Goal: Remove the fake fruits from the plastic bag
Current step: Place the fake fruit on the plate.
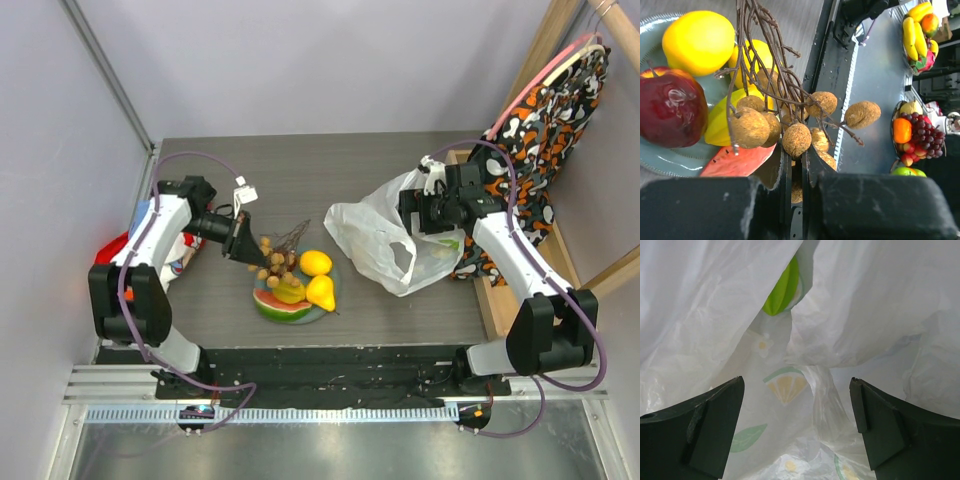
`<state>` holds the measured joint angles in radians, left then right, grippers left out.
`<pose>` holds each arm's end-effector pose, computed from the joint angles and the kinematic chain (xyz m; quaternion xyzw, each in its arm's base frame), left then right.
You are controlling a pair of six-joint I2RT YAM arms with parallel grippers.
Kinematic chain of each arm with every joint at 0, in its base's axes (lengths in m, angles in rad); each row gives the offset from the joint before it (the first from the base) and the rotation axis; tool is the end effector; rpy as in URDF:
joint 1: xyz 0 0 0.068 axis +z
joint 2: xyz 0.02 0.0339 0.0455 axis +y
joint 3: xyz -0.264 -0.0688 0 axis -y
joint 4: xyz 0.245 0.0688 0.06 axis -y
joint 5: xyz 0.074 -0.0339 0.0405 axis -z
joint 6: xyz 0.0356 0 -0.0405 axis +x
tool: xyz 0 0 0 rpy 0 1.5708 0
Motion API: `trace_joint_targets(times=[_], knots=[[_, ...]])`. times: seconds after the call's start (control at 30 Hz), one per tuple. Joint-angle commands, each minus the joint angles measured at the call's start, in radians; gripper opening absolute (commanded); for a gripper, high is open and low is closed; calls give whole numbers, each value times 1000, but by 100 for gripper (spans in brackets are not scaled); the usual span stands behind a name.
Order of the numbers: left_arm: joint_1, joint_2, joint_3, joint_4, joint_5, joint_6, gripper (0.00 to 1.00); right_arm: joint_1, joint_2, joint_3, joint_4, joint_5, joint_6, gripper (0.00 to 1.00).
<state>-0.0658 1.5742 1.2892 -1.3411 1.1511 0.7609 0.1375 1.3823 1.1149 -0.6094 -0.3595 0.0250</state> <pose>0.2653 -0.0501 0.2778 0.3231 0.7740 -0.5195 0.1635 0.2869 0.0523 0.2835 -0.1127 0.9204 0.1947 0.3198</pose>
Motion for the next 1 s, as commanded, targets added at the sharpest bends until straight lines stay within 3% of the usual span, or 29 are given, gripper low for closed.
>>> trace_joint_targets(times=[0.0,0.13,0.27,0.37,0.4,0.67,0.83,0.97], knots=[[-3,55,4,-320,47,57,0,-7,17,45,23,-18,6,96],[-3,79,-31,-320,-66,118,0,-7,27,57,25,-21,3,96],[-3,122,-41,-320,-68,132,2,-7,34,60,28,-21,-2,96],[-3,176,-33,-320,-68,135,15,-6,37,53,36,-24,3,96],[-3,187,-28,-317,-74,137,24,-7,35,52,37,-27,3,95],[-2,187,-16,-107,-151,-61,43,-7,47,62,36,-32,3,95],[-2,181,-11,-151,-204,-29,52,-12,40,45,43,-36,4,96],[0,164,-31,-164,-280,3,66,-15,38,42,46,-38,6,95]])
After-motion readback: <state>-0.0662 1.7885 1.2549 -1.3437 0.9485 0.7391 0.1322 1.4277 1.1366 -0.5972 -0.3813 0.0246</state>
